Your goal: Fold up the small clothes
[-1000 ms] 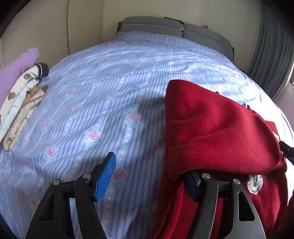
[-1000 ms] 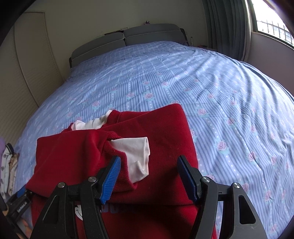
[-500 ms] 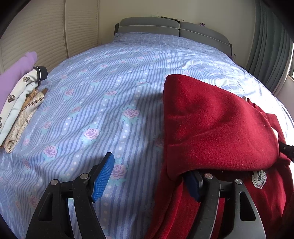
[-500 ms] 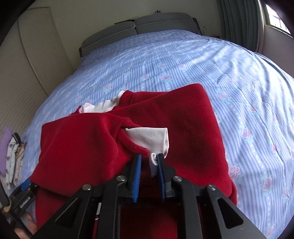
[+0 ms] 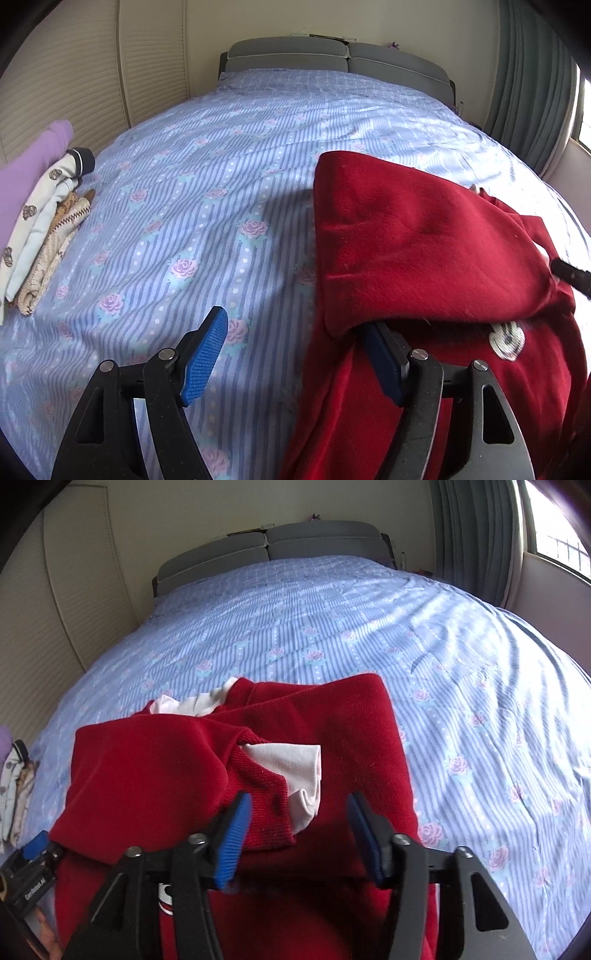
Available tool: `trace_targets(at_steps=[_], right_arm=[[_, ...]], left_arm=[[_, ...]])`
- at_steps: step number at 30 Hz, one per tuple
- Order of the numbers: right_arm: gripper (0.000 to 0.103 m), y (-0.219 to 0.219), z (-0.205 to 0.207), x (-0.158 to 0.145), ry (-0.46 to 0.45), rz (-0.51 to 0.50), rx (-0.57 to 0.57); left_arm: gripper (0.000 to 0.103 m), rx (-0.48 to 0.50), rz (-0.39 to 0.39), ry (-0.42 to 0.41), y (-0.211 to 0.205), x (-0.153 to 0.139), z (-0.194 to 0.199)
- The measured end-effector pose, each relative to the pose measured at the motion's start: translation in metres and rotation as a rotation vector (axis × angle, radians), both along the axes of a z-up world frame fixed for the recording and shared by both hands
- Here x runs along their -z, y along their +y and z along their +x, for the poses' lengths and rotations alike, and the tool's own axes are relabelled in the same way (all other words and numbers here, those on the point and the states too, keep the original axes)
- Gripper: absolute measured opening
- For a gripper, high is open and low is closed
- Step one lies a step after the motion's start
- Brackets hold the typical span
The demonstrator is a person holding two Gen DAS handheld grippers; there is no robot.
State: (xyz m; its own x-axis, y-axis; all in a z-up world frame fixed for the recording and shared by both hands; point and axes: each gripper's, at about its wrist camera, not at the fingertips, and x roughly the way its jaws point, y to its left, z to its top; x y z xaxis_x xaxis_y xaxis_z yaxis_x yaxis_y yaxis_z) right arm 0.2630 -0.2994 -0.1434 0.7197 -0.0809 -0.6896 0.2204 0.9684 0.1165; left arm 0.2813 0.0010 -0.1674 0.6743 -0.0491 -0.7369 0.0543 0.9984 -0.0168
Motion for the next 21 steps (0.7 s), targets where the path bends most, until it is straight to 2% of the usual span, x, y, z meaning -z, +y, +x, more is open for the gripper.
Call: trace_targets(at_steps=[6,9,14,18,21], right_arm=[[0.061,0.01,-0.056,-0.019,-0.026,-0.102,-0.019],[0.063,0.011,-0.1,-0.021,-0.026,-0.13,-0.016],[0.064,0.003,-0.17,-0.015,-0.02,-0.111,0.019],[0.064,0.001,-0.207,-0.006,-0.007,-0.114,0.03],[0.064,0.0,-0.225,0.002,0.012,-0.131,0.034]], left_arm=[[0.073,0.037,0.052,-0.006,0.002,-0.012,-0.049],[0.073,-0.022,0.032,-0.027,0.015,-0.012,-0.088],[0.073,-0.024,0.004,-0.058,0.023,-0.005,-0.15],[0.073,-0.017,-0.036,-0.059,0.027,0.0,-0.181],[0.073,-0.005,-0.044,-0.03,0.026,0.01,-0.191]])
